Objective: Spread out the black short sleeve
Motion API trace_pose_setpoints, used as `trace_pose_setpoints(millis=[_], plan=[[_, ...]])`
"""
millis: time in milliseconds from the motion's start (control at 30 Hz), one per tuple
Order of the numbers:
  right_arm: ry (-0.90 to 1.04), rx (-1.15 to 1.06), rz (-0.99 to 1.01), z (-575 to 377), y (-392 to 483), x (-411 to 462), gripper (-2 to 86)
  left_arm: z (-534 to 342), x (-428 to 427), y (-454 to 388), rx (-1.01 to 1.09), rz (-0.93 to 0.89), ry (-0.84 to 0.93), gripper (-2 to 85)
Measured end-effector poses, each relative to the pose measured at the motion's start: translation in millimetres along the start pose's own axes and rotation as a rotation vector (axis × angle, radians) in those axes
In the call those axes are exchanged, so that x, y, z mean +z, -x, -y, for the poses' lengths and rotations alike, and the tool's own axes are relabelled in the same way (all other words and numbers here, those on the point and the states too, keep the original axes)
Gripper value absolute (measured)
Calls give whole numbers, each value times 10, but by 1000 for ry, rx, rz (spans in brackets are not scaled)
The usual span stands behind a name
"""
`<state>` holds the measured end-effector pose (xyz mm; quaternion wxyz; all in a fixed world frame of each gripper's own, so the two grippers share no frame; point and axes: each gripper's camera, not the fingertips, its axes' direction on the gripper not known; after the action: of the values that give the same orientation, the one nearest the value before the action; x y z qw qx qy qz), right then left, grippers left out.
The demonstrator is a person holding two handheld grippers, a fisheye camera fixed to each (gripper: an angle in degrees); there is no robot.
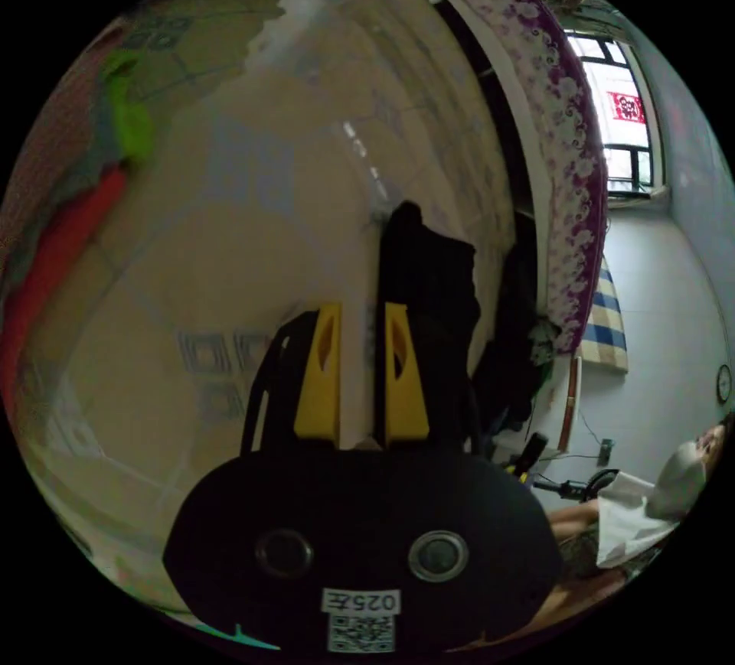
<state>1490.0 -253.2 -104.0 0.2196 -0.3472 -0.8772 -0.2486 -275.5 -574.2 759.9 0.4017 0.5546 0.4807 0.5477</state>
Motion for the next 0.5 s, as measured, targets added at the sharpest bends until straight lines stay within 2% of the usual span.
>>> trace_pose_setpoints(millis=[67, 100, 133, 200, 267, 300, 333, 367, 433, 500], plan=[[-282, -282, -356, 67, 573, -505, 108, -449, 8, 50, 1, -12, -37, 40], [-351, -338, -437, 88, 723, -592, 109, -571, -5, 34, 11, -9, -62, 39], [-464, -452, -554, 138, 997, -708, 115, -848, -91, -67, 47, 10, -163, 33], [-593, -591, -652, 212, 1358, -780, 112, -1365, -383, -457, 176, 126, -445, 21], [-790, -773, -753, 223, 1702, -723, 91, -2057, -720, -1027, 373, 304, -928, 11], [-861, -789, -770, 218, 1743, -703, 80, -2158, -761, -1101, 407, 302, -1020, 7], [-1034, -802, -783, 194, 1749, -658, 59, -2182, -807, -1156, 461, 221, -1076, 9], [-1247, -795, -754, 154, 1672, -628, 30, -1990, -807, -1109, 475, 84, -974, 8], [-1368, -723, -619, 238, 1435, -686, 18, -1627, -685, -964, 430, -24, -792, 4], [-1159, -550, -596, 567, 1126, -820, 37, -1394, -521, -827, 328, -55, -621, 6]])
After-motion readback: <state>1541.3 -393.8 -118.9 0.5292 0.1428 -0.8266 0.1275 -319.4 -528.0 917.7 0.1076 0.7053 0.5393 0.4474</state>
